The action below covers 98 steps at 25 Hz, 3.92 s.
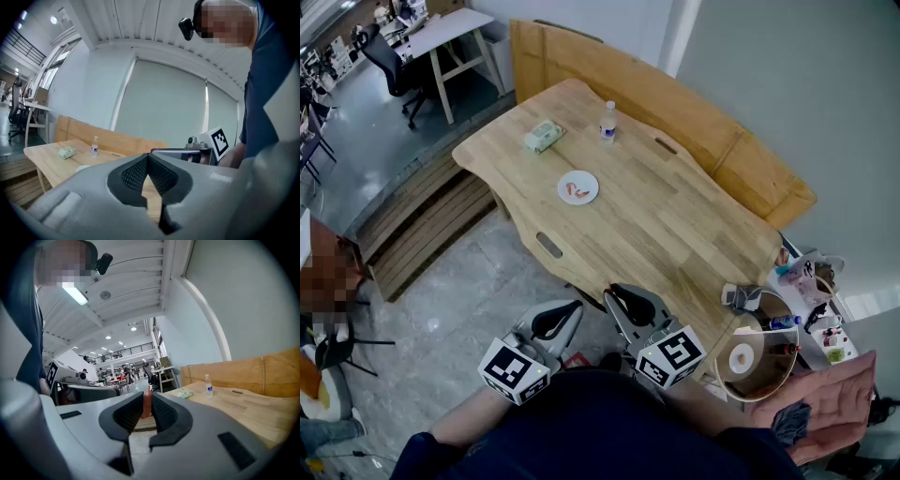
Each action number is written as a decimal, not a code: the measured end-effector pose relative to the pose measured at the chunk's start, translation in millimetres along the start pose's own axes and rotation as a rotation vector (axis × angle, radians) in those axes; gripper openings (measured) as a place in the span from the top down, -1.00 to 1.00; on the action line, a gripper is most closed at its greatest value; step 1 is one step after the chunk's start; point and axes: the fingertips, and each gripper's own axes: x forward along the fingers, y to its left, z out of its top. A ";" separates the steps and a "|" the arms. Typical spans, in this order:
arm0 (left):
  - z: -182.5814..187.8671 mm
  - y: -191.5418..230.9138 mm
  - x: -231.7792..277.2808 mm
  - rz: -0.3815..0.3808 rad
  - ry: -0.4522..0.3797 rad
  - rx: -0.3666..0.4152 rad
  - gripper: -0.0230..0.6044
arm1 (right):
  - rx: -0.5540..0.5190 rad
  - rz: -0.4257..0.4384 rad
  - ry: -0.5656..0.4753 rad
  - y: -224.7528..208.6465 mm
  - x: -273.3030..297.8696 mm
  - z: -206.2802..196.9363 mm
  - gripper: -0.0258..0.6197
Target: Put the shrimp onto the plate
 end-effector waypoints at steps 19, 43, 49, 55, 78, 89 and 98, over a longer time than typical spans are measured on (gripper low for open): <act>3.7 -0.5 25.5 0.055 -0.006 0.007 0.91 | 0.023 0.059 -0.013 -24.9 0.6 5.4 0.73; 10.1 69.9 71.0 0.034 -0.008 -0.001 0.91 | -0.007 0.025 0.033 -81.6 71.6 4.2 0.73; 25.7 127.3 92.4 -0.009 0.002 -0.002 0.91 | 0.011 -0.017 0.035 -103.3 123.2 13.5 0.73; 37.9 170.1 105.2 -0.057 0.010 -0.002 0.91 | 0.018 -0.062 0.051 -118.8 164.1 19.8 0.73; 43.1 271.9 118.4 -0.166 0.052 -0.028 0.91 | 0.002 -0.210 0.144 -177.5 282.1 1.2 0.73; 37.6 280.1 129.0 -0.101 0.057 -0.041 0.91 | -0.016 -0.206 0.258 -236.1 311.5 -48.8 0.73; 31.9 291.7 137.8 -0.068 0.063 -0.050 0.91 | -0.017 -0.215 0.350 -276.1 344.7 -91.6 0.73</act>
